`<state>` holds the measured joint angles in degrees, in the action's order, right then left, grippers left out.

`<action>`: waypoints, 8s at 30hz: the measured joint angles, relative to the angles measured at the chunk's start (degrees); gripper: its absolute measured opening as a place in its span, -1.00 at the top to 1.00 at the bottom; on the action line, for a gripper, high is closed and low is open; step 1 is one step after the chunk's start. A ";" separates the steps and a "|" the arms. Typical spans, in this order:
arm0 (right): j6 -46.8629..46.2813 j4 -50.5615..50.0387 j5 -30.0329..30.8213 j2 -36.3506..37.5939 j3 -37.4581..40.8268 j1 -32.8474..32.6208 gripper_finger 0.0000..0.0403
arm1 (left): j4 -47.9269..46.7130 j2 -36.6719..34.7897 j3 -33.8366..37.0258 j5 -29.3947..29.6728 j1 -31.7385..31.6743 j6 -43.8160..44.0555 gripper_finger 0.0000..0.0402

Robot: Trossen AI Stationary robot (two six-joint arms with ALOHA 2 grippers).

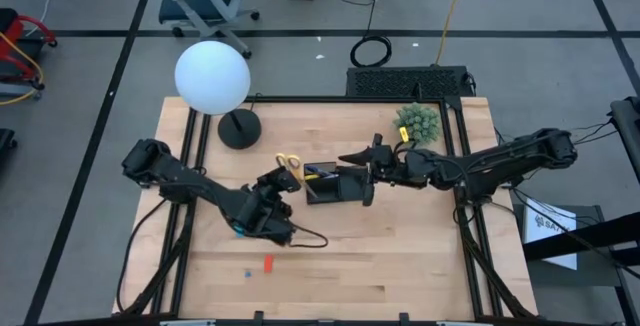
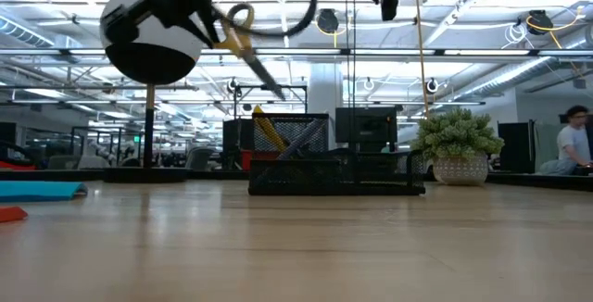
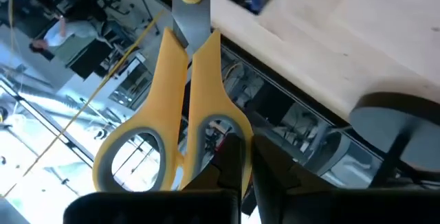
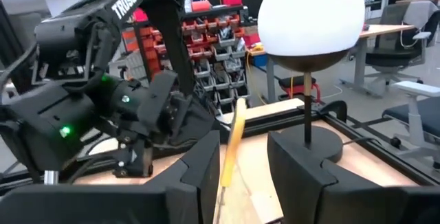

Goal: Pick and place office supplies into organizer
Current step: Put the yellow scissors into the top left compartment of the black desk organizer, then put the blue sticky notes into the right compartment of the black desk organizer

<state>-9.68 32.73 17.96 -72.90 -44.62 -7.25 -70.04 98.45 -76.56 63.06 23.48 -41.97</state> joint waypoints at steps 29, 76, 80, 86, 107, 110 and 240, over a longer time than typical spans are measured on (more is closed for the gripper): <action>6.37 -6.80 2.30 -13.16 -15.43 -0.60 0.43 | 5.69 -0.04 -10.88 0.01 -1.38 -9.40 0.93; 8.84 -2.04 1.30 -15.08 -15.38 0.92 0.87 | 16.67 0.00 -10.84 2.99 -1.27 -13.89 0.68; 9.34 -1.24 1.31 -15.08 -15.36 1.34 0.87 | 16.40 0.00 -10.83 3.44 -0.81 -10.38 0.56; 9.60 -1.25 1.33 -15.08 -15.36 2.99 0.87 | 16.01 0.00 -10.84 3.41 0.91 -2.62 0.47; 16.86 44.61 -11.95 -14.75 6.39 7.61 0.87 | 18.77 -20.73 -3.94 -9.29 2.02 31.58 0.46; 16.86 46.01 -15.11 -15.02 6.90 8.74 0.87 | 27.00 -26.33 2.07 -11.30 0.82 30.81 0.46; 17.75 33.87 -18.35 -21.42 3.02 11.26 0.55 | 46.26 -51.65 43.90 -19.92 8.66 33.53 0.46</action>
<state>8.08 66.60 -0.40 -94.32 -41.60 4.01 -23.79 46.81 -32.67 43.14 32.14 -8.44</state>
